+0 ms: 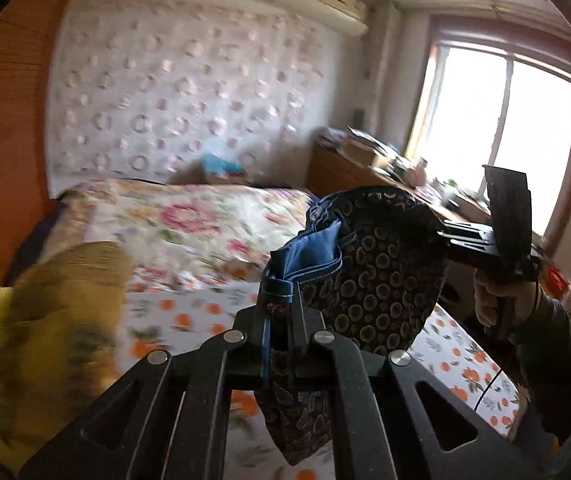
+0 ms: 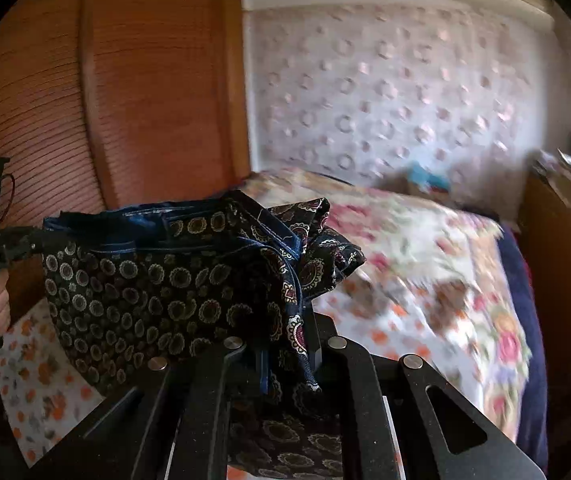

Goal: Fold small clothes
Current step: 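Carry the shirt with both grippers to the clothes stack beside the yellow plush toy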

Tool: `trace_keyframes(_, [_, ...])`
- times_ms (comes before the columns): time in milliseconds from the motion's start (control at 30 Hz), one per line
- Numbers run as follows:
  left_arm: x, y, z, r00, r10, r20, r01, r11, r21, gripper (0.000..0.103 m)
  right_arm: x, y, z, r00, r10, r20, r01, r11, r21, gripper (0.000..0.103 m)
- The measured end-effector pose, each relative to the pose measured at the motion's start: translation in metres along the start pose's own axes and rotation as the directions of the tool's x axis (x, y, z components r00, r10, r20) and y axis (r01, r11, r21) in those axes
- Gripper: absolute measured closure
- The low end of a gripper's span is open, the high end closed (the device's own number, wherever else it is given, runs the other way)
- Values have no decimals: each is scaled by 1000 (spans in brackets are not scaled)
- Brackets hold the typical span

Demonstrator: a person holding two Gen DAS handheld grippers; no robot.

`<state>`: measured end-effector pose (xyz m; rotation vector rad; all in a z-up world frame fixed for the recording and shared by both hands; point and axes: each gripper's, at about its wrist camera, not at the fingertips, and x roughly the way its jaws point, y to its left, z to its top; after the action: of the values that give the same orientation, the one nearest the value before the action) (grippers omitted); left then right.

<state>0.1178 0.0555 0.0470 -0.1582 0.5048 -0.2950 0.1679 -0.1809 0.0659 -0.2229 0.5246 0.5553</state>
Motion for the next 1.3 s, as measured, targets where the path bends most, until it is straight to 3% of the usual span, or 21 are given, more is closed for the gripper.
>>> trace_keyframes(133, [-28,33,0,992,114,48,-113,993,-24,97,38,23,42,997,79,19,-77,991,-109,92])
trace_keyframes(333, [-58,91,-11,959,272,76,-263,958,-115,97,113,70,120,983,181,-14,-178,945,-275,92])
trace_keyframes(467, [-64,113,-32,946,318,58,-304,937,-175,97,156,108,150,972,231,-53,-233,892,-386,92])
trace_keyframes(633, [-68,138,-52,935,354,30,-336,909,-248,97,221,134,177,961,260,-96,-276,865,-420,92])
trace_keyframes(733, [-63,153,-63,926,377,9,-360,891,-276,97,256,146,180,958,255,-129,-286,852,-438,92])
trace_keyframes(833, [-55,170,-68,921,388,-25,-377,877,-299,97,282,152,181,966,240,-98,-258,846,-467,86])
trace_keyframes(900, [-49,181,-71,916,397,-54,-394,869,-300,97,297,155,181,975,197,-99,-221,863,-454,73])
trace_keyframes(967, [-42,186,-73,908,410,-81,-415,860,-297,97,303,149,178,979,180,-95,-203,889,-410,47])
trace_keyframes(1000, [-38,188,-75,903,418,-96,-427,855,-294,97,304,144,176,981,175,-84,-194,903,-383,42])
trace_keyframes(1133, [-36,189,-80,890,442,-115,-456,846,-276,96,316,136,165,975,194,-106,-218,923,-318,39])
trace_keyframes(1233, [-40,184,-79,875,472,-111,-484,841,-243,88,317,129,155,972,206,-109,-228,937,-264,39])
trace_keyframes(1267, [-42,181,-77,871,481,-103,-491,840,-232,82,318,130,152,972,209,-110,-230,940,-251,39])
trace_keyframes(1300, [-46,177,-76,866,493,-88,-500,839,-218,69,309,133,148,971,213,-107,-233,942,-240,39])
